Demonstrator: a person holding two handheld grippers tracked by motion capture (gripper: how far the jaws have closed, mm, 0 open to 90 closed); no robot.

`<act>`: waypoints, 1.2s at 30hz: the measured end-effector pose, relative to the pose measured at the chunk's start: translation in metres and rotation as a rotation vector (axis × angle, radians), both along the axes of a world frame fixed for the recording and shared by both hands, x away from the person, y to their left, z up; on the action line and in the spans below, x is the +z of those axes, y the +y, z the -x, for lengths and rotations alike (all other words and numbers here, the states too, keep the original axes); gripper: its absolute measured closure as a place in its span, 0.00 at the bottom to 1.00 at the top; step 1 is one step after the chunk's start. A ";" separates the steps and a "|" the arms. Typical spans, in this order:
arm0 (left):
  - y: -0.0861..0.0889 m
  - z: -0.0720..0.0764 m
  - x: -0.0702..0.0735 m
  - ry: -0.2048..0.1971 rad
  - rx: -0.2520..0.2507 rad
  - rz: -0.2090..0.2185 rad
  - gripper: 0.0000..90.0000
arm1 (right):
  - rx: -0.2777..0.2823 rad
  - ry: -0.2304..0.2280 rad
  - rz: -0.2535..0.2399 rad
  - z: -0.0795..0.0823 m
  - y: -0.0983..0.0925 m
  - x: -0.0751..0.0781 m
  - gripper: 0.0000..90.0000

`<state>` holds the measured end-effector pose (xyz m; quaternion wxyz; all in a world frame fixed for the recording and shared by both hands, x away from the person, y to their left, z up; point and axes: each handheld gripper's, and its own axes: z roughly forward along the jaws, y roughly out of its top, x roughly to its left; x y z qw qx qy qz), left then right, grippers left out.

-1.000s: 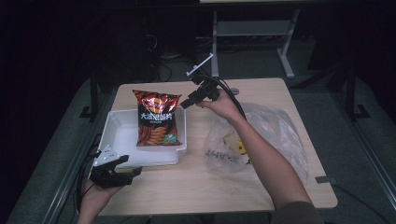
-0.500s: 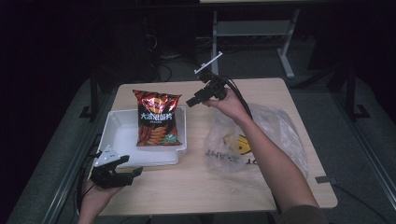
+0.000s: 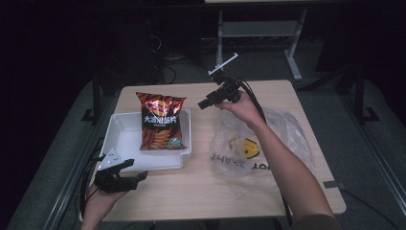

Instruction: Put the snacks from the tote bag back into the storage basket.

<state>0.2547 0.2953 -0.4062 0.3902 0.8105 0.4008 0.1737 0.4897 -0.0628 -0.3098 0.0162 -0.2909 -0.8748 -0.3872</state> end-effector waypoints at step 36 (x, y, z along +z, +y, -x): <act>-0.001 -0.001 -0.004 0.010 -0.007 -0.015 0.31 | -0.061 0.024 -0.034 0.008 -0.048 -0.007 0.38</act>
